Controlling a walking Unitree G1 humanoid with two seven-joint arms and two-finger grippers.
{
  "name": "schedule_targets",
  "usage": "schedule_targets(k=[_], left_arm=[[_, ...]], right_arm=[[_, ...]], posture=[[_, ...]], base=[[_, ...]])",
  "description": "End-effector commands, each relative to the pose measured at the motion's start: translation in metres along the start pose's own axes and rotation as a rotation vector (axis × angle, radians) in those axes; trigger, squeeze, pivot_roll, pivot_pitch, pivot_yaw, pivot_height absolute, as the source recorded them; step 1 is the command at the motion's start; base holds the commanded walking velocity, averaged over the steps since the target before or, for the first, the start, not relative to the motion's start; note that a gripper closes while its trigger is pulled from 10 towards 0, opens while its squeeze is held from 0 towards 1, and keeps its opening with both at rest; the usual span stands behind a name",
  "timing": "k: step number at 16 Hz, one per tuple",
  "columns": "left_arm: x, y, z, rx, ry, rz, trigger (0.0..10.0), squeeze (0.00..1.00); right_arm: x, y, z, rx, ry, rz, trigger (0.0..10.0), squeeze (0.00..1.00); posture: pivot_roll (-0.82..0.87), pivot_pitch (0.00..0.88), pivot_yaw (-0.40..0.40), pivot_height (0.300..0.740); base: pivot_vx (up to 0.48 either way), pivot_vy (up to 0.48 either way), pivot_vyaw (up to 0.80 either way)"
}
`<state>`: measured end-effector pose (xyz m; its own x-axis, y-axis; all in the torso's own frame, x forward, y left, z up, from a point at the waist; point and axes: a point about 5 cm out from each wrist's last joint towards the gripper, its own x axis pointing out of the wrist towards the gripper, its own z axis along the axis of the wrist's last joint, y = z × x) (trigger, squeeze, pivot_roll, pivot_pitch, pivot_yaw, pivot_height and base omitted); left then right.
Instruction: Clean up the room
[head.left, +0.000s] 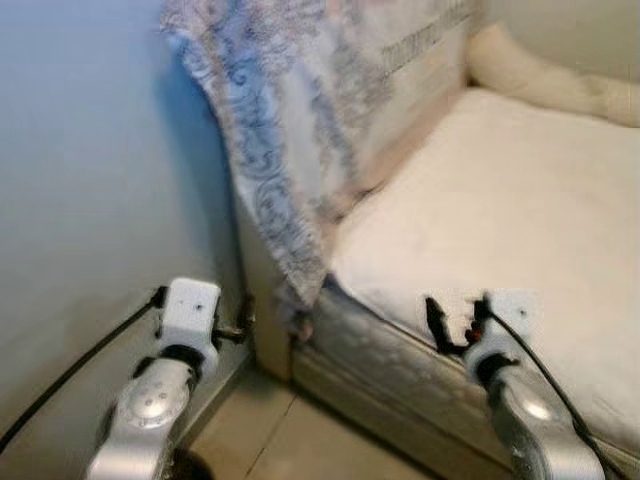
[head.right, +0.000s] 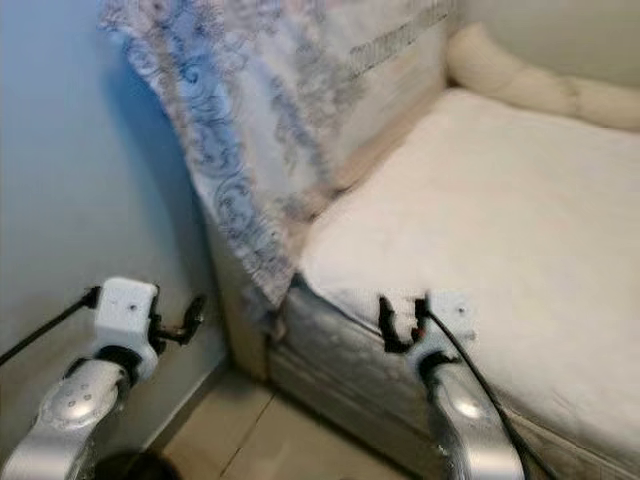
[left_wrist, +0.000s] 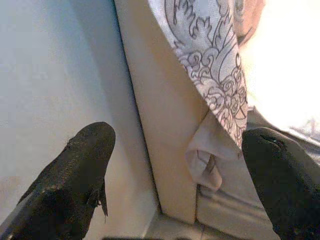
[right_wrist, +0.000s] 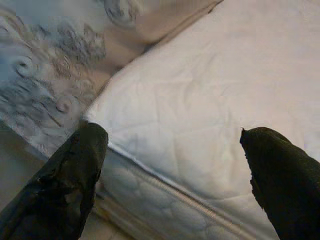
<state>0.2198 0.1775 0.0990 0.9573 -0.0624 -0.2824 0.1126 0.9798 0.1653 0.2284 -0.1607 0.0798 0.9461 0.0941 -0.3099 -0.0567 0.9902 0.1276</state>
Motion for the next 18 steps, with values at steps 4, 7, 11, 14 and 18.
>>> schedule_targets(k=[4,7,11,14,18], left_arm=[[0.006,0.000,0.012,0.006,-0.054,-0.001,10.0,0.00],[0.010,0.002,0.014,0.008,-0.063,0.014,10.0,0.00],[0.012,0.007,0.016,-0.020,-0.067,0.052,10.0,0.00],[0.014,0.004,0.018,-0.020,-0.074,0.042,10.0,0.00],[0.013,0.004,0.012,-0.030,-0.059,0.061,10.0,0.00]], right_arm=[[0.002,0.001,0.004,-0.026,0.000,0.013,10.0,0.00],[0.002,0.000,0.003,-0.022,-0.002,0.011,10.0,0.00],[0.002,-0.006,0.004,-0.056,-0.022,-0.046,10.0,0.00],[0.003,-0.007,0.007,-0.063,-0.029,-0.056,10.0,0.00],[0.003,-0.011,0.008,-0.093,-0.050,-0.070,10.0,0.00]], posture=[[-0.07,0.009,-0.014,0.740],[-0.07,0.015,-0.014,0.740],[-0.08,0.023,-0.003,0.740],[-0.08,0.030,-0.006,0.740],[-0.10,0.018,-0.010,0.740]], base=[[0.000,0.000,-0.75],[0.000,-0.146,-0.48],[0.000,-0.435,0.00],[0.000,-0.434,0.00],[0.000,-0.437,0.00]])
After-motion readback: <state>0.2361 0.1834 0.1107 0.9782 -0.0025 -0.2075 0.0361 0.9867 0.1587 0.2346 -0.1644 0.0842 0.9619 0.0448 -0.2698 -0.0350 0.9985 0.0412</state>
